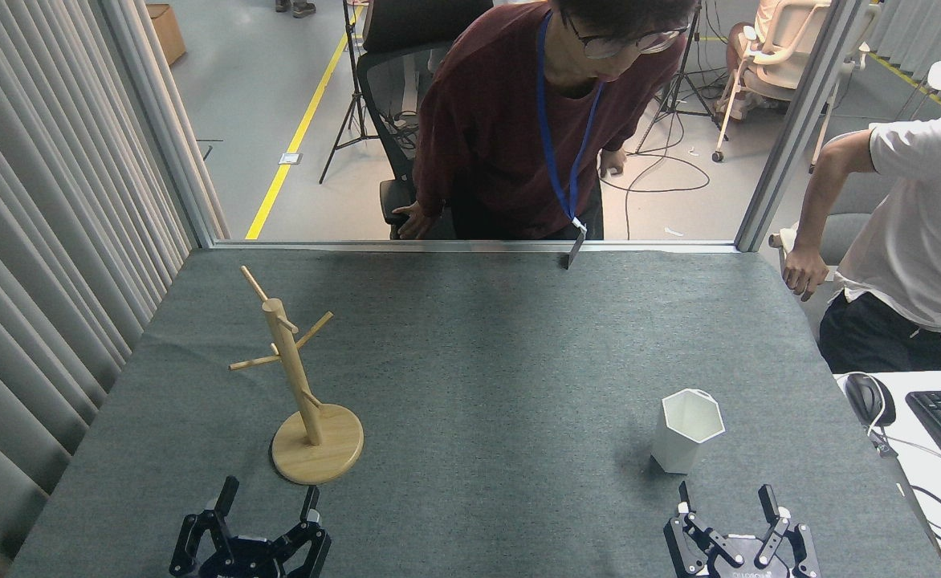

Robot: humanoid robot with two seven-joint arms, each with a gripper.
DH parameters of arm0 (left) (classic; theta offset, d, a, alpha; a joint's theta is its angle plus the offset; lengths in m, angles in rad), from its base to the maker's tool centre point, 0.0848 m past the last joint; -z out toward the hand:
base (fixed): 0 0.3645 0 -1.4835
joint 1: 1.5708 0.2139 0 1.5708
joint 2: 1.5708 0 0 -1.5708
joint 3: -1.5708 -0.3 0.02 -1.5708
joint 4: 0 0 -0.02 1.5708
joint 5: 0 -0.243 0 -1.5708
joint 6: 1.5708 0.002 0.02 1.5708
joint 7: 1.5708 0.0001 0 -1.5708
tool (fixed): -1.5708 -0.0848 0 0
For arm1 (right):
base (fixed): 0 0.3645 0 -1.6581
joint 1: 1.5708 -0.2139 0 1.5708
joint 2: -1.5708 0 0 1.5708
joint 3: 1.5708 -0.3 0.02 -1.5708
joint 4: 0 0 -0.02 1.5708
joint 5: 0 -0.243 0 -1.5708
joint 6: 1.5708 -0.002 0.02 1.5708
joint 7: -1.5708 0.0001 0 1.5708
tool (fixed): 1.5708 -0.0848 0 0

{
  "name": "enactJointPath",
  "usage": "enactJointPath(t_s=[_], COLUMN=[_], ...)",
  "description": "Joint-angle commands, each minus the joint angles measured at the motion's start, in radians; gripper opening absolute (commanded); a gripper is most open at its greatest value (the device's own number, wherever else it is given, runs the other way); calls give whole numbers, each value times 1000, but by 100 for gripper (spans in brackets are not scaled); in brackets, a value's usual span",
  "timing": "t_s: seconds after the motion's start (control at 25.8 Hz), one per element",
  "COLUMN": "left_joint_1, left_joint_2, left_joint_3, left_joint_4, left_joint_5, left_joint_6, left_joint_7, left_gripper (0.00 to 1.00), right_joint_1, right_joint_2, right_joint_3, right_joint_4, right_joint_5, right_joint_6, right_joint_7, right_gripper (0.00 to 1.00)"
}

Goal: Hang cup on storage rack
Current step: 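Move the right gripper forward around the white hexagonal cup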

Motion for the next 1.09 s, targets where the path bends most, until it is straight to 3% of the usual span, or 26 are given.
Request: enactJointPath(t_s=[0.0,0.16,0.74,1.05], left_joint_1=[0,-3,-3,-4], left_joint_2=[0,-3,-5,-3], left_joint_3=[-2,-2,0,1], left_joint_4=[-2,8,15,12], left_joint_5=[0,1,3,3], left_joint_6=[4,10,10,10], left_joint_7=[-2,0,9,10], left_gripper=[99,99,99,99], right_joint_1=[-13,-39,-288,-314], right_joint_2=[-2,-7,-5,2], right_joint_3=[-1,1,15,27], right_joint_4=[49,84,354,400], right_joint_5=[1,1,6,6], right_joint_6=[7,7,38,42], right_joint_7=[-1,-1,1,1], right_gripper=[98,98,98,98])
